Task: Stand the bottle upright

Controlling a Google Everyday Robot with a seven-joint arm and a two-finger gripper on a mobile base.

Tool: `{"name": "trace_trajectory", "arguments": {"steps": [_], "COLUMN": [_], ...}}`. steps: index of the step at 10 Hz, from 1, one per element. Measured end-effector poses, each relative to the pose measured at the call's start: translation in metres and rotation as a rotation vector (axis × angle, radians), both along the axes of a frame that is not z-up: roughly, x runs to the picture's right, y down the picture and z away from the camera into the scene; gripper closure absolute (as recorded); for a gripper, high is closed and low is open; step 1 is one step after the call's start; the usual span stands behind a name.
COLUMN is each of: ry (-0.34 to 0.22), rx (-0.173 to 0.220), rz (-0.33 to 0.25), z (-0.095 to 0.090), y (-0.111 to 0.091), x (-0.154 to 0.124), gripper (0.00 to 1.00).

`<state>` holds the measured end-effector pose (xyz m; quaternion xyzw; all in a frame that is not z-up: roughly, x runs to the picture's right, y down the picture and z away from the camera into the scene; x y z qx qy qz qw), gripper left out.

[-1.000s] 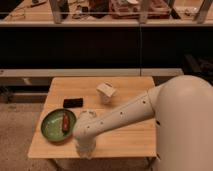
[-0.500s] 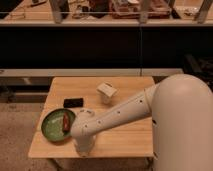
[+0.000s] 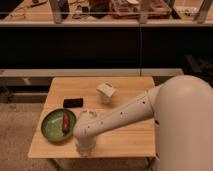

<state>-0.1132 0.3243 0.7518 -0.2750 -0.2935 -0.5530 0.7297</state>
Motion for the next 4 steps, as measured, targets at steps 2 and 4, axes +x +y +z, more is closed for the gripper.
{"name": "trace_trajectory", "arguments": {"steps": [2,4], "ry": [-0.005,0.023], "rx": [0.006,0.029], "rz": [0.000,0.023], "z": [0.000,-0.008], "y": [-0.001,-0.014], "x": [0.000,0.004], "gripper": [0.76,0.95]}}
